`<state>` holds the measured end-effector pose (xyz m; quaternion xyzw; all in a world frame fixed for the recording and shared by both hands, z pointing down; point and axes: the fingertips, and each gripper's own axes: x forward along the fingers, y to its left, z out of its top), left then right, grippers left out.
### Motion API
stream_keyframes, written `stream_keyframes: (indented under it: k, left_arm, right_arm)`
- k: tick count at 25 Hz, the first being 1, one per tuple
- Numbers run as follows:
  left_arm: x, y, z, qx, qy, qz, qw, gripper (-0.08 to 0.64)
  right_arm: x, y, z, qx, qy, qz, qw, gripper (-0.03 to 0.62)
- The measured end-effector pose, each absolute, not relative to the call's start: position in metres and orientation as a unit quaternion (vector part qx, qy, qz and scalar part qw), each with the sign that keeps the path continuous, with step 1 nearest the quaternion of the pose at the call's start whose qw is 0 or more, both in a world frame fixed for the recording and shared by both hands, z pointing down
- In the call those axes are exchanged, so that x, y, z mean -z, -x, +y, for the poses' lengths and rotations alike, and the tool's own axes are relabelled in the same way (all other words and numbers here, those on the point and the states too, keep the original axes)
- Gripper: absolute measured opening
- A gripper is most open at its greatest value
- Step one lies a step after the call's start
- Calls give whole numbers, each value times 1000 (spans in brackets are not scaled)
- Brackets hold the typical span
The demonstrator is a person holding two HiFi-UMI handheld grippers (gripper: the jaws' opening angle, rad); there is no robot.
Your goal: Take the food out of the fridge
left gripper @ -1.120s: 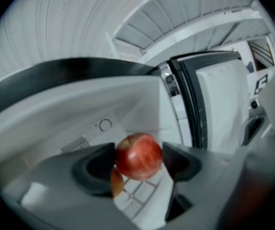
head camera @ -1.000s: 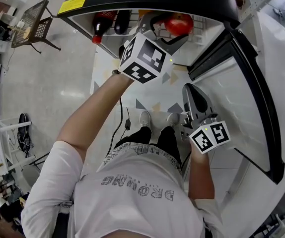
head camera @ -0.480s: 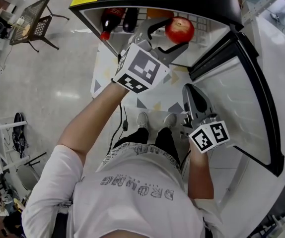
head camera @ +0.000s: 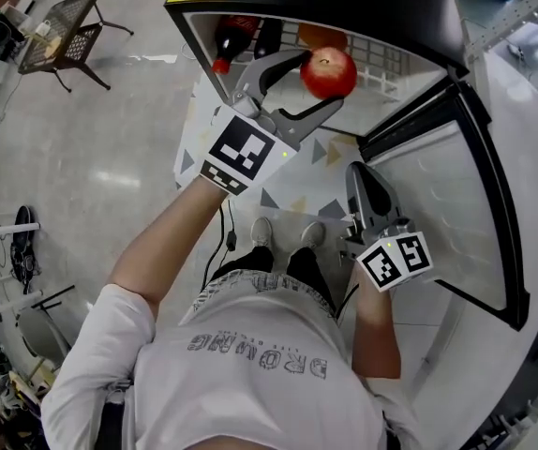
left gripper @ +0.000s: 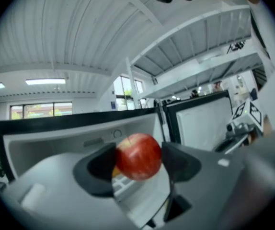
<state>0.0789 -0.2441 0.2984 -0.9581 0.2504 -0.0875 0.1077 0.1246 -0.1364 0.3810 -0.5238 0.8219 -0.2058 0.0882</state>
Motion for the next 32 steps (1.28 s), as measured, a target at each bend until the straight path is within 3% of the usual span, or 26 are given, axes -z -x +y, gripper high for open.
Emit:
stream_keyframes:
  k: [32]
  left_arm:
    - [-293,39,-221,-13,948,318,19,301]
  right_arm:
    - [-347,-99,-151,172,509,841,68,-11]
